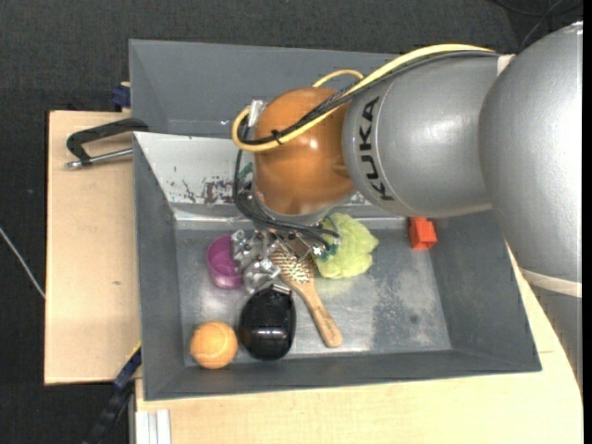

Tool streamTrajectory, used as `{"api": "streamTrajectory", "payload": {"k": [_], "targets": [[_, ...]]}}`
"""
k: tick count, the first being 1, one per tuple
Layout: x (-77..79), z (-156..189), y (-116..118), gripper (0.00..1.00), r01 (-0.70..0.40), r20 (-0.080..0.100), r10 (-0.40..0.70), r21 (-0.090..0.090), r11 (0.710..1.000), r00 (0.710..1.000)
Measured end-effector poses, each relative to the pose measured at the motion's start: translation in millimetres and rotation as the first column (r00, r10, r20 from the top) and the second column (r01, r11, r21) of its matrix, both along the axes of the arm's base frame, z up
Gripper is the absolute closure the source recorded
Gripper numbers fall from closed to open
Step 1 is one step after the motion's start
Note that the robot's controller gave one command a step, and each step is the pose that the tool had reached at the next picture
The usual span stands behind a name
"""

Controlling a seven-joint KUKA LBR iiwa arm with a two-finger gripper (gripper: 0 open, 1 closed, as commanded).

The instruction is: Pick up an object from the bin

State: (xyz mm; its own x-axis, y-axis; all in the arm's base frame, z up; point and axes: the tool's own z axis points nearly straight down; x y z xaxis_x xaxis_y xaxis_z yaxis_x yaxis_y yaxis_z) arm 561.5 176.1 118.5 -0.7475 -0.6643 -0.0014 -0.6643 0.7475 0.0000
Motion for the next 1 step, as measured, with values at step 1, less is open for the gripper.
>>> {"api": "streamTrajectory", "payload": {"k": [1], "targets": [[6.4,45.6,-2.1,1.00,-0.010,-0.003,0.010,0.002,1.000,1.000]]}}
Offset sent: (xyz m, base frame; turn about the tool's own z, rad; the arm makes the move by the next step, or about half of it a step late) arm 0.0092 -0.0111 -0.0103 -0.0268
